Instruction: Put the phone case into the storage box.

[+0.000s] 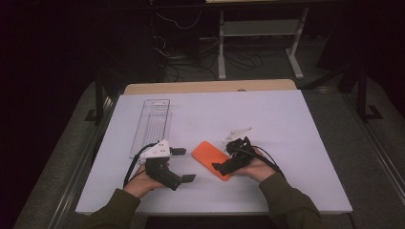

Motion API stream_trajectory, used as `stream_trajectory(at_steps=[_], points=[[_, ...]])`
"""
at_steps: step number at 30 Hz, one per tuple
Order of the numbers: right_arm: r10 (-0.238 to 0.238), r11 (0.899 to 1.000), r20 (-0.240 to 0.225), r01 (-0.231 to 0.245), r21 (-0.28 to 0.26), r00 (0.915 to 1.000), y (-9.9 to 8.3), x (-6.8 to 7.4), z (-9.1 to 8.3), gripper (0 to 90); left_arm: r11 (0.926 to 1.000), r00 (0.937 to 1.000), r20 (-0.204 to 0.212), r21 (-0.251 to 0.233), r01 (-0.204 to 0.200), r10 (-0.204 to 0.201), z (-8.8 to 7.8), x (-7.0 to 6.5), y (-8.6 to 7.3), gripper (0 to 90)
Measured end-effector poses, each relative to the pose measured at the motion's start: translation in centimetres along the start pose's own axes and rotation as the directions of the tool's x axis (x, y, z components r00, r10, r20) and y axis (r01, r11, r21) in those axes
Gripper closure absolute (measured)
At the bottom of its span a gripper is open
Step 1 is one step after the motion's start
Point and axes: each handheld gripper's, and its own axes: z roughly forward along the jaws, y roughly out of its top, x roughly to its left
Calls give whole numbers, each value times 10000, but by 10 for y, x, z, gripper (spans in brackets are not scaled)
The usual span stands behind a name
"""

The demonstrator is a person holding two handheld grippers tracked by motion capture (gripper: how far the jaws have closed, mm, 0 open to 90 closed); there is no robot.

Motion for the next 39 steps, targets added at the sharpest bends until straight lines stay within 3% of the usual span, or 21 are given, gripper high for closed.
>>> stream_trajectory(at_steps=[14,39], points=[[-76,9975,109,68,706,9999,-4,4,12,1,10000,10000,-16,38,-16,16,0,0,0,0],[-249,9900,280,208,1394,9993,-13,8,29,2,10000,10000,-50,49,21,-21,0,0,-1,0]])
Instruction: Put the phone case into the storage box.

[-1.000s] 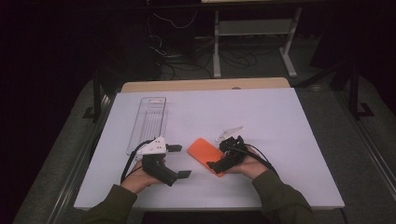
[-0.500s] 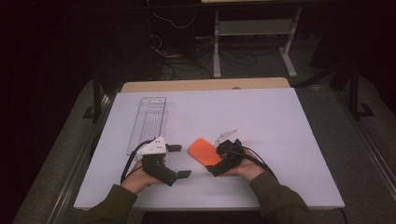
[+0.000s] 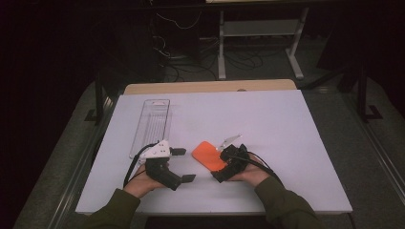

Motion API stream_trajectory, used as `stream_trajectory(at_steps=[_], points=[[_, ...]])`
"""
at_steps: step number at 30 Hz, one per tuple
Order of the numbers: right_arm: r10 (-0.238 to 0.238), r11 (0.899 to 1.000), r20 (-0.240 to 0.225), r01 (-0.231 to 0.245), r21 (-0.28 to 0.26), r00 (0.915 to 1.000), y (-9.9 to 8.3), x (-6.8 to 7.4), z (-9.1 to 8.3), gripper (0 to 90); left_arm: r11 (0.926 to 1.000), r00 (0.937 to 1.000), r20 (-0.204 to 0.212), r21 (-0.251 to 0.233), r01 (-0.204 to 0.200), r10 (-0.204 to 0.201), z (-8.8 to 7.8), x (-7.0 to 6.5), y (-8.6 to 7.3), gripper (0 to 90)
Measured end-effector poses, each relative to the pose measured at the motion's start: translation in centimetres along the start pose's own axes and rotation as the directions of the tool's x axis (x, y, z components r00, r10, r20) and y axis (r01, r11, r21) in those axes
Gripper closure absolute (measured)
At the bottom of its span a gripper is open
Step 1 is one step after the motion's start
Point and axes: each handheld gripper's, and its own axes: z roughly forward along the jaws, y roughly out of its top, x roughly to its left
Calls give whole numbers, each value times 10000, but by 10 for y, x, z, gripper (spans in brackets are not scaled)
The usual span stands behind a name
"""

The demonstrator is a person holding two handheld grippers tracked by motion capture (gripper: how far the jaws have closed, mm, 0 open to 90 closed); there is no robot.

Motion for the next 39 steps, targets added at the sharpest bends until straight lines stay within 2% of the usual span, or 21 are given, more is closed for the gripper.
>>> stream_trajectory(at_steps=[8,22,33,39], points=[[-239,9997,265,238,38,9994,-1,3,1,3,10000,10000,4,-59,-5,5,1,0,0,0],[-150,9998,474,145,113,9988,-2,5,1,2,10000,10000,-20,-51,-75,75,-1,1,0,0],[-182,9998,370,180,46,9991,-2,8,-4,128,9999,10000,-16,-96,-66,66,0,0,0,0],[-183,9998,392,182,13,9991,-3,7,-4,133,9999,10000,-18,-123,-10,10,0,0,0,0]])
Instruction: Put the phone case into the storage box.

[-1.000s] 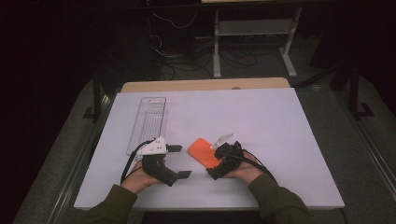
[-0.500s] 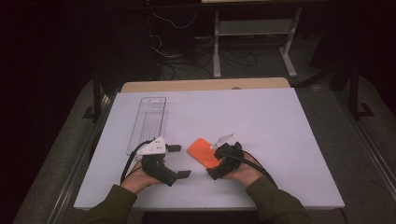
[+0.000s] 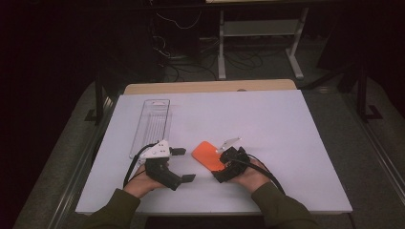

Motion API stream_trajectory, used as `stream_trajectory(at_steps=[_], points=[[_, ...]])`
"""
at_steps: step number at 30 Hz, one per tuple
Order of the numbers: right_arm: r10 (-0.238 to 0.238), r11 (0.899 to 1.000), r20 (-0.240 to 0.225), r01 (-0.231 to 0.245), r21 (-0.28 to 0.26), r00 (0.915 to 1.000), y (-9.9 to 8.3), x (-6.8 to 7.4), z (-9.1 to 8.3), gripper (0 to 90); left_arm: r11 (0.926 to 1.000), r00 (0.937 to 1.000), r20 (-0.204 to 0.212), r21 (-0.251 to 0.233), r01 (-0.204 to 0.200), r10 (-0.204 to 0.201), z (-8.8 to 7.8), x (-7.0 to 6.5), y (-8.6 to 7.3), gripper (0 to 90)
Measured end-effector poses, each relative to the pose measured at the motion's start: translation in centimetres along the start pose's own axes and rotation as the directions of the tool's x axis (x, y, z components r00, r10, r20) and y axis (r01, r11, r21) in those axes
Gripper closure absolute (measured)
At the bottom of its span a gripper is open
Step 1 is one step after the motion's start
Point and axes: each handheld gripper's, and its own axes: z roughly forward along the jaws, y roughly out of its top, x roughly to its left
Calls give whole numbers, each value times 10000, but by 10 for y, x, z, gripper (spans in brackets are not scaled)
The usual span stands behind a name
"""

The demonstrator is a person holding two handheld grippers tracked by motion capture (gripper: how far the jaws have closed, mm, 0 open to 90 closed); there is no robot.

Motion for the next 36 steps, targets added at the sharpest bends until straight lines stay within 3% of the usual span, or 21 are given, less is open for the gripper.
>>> stream_trajectory(at_steps=[19,36], points=[[47,9995,-179,-42,314,9998,5,-2,-1,154,10000,10000,17,9,-17,17,0,0,0,0],[44,9999,-483,-49,-103,9988,8,-12,-12,154,9999,10000,14,110,-91,91,-1,1,0,0]])
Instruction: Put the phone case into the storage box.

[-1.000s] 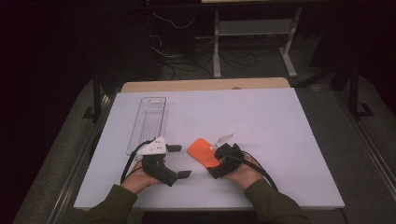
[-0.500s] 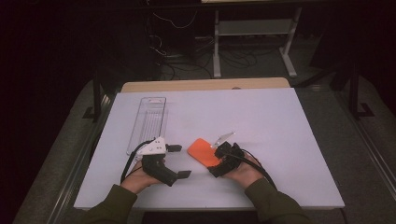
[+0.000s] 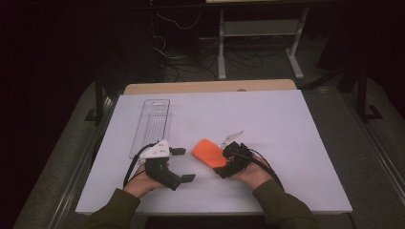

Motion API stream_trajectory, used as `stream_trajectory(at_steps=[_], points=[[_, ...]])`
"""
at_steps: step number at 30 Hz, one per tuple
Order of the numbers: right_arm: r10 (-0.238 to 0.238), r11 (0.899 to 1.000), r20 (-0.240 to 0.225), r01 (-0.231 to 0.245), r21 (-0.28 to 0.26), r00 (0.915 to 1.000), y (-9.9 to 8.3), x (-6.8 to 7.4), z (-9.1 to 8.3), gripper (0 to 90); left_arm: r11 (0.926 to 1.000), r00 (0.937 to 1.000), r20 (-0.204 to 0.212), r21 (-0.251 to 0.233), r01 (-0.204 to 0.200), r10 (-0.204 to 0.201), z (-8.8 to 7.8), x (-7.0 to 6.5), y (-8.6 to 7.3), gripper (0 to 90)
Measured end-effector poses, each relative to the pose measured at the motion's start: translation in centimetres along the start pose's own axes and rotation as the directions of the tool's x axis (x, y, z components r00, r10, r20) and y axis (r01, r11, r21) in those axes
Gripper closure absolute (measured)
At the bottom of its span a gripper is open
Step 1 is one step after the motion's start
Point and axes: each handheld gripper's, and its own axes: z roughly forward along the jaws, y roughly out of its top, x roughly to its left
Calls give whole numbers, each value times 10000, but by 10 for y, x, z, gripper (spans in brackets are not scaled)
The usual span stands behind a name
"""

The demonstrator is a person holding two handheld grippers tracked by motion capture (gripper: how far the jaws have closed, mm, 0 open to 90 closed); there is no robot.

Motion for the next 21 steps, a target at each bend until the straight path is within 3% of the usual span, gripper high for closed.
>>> stream_trajectory(at_steps=[21], points=[[-62,9996,-141,58,-271,9999,-1,-21,-23,153,10000,10000,4,-51,45,-45,1,0,0,0]])
